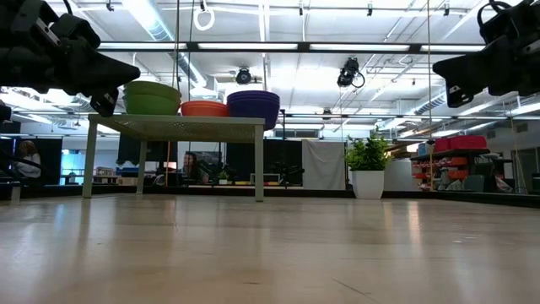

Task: Pick & Place Mini bowls
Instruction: Return to Home Position

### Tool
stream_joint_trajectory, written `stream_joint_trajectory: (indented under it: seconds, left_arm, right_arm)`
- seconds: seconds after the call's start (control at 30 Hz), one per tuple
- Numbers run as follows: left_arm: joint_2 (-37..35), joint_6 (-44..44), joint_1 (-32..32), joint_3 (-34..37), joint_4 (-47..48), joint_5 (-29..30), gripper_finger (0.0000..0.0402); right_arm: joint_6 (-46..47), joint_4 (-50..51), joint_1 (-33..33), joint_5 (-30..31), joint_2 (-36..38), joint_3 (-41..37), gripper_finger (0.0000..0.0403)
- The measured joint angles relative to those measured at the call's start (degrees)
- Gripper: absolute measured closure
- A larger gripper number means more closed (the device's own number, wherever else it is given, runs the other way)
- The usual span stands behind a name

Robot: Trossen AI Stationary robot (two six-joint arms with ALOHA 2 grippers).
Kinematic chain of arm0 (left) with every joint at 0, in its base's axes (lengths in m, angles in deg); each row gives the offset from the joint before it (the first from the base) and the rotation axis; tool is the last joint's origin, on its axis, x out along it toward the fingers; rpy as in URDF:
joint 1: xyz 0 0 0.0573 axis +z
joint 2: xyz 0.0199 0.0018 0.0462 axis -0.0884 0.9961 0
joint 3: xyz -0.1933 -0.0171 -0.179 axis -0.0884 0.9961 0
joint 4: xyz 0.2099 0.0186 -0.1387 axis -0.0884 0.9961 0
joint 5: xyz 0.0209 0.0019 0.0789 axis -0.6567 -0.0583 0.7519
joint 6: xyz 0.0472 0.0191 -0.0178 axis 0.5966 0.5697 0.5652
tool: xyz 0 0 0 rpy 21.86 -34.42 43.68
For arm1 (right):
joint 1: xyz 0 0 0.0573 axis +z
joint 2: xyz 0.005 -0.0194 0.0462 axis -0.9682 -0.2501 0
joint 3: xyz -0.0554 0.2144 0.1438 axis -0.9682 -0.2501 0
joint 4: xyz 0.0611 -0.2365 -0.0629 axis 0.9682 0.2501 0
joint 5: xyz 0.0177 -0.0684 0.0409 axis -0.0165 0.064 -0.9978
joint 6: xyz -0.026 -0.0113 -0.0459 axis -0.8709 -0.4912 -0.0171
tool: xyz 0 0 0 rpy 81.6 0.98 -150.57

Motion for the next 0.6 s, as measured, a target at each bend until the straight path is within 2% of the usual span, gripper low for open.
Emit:
stream_joint_trajectory:
  seconds: [0.6]
  left_arm:
    - [0.0, -0.01, 0.0, 0.02, -0.02, 0.0, 0.0381]
  right_arm:
    - [-0.35, -0.46, 0.0, -0.04, -0.54, 0.0, 0.0399]
